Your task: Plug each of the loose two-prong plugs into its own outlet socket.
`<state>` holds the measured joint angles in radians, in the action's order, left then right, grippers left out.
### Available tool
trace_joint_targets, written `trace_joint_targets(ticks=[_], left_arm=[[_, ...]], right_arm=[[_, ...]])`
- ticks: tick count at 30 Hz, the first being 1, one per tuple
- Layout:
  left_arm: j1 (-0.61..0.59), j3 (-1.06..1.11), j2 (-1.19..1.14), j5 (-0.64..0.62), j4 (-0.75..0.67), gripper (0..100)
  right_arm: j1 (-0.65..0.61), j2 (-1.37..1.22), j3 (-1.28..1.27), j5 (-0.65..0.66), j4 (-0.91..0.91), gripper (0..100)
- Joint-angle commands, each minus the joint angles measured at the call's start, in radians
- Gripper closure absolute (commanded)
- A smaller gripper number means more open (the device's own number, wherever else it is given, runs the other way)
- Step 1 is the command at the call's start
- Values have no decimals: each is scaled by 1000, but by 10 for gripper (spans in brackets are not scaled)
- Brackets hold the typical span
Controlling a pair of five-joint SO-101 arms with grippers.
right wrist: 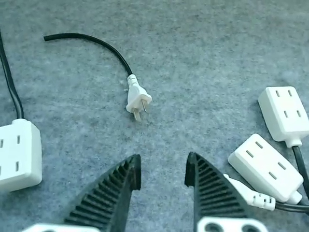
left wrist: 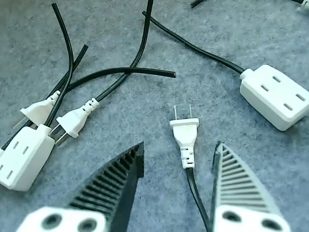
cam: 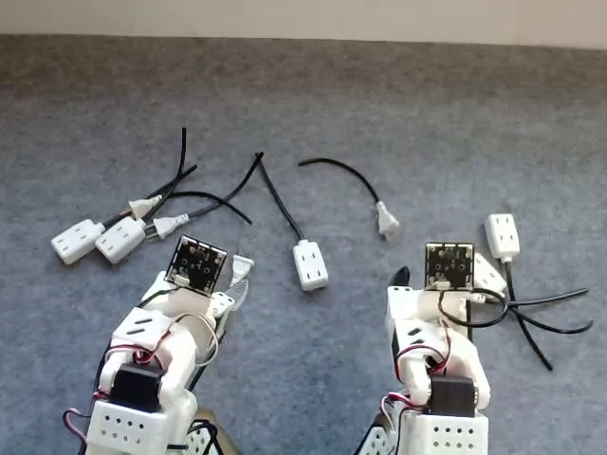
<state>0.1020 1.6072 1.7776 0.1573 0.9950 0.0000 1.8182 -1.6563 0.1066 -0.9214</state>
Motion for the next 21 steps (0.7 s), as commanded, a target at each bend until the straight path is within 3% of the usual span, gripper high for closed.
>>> trace_joint_targets(ticks=[1,8,21], left_arm=[[-10,-58,-1,-11,-20,772],[-10,-154,-99,-58,-25,772],[-7,-611,-1043,-100,-61,771]], right_arm=[[-8,7,-124,23,28,836],[-8,7,-124,23,28,836],[-8,7,-124,23,30,836]])
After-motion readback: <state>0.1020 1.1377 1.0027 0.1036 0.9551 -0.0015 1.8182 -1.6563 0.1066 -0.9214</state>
